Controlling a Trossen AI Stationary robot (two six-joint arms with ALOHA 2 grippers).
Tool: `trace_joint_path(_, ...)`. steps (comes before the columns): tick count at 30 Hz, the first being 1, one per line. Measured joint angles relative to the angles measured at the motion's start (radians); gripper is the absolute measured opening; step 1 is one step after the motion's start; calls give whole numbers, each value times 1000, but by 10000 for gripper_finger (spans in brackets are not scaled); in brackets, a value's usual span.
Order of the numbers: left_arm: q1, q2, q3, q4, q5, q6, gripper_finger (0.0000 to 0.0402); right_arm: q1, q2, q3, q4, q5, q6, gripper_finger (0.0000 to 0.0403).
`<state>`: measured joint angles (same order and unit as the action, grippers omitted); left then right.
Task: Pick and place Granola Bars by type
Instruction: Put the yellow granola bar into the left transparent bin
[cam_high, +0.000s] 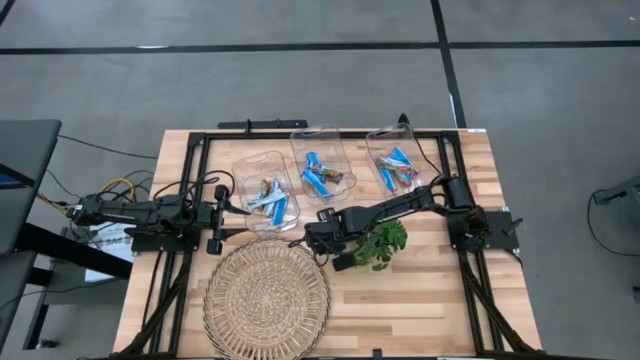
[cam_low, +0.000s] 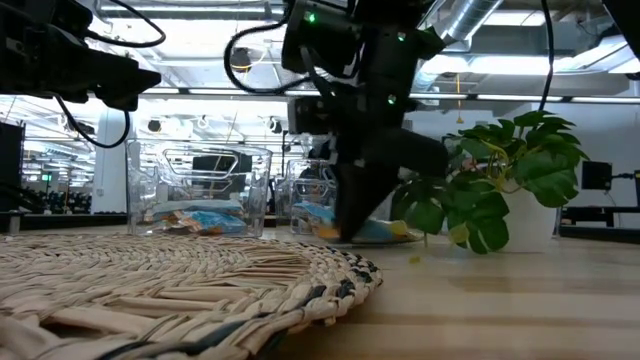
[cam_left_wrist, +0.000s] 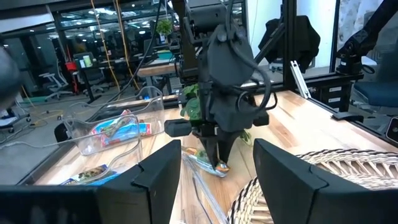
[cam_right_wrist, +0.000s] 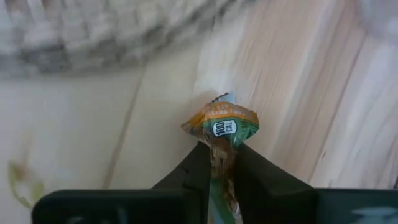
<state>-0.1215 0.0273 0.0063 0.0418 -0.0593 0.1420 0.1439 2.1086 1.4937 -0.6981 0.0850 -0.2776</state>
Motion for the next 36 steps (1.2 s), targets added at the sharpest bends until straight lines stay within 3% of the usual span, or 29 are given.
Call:
trace_joint_path(13,0,0,0,0,0,-9,196,11,-114,1,195,-56,43,40)
trace_joint_path(24,0,-1,0,0,0,-11,196,-25,-224,1,528,-60,43,40)
trace_joint_path(31,0,-1,0,0,0,-11,196,-74,-242,1,736,-58,60,40)
trace_joint_path(36,0,-1,0,0,0,-4,196,-85,-239,1,783,-57,40,40)
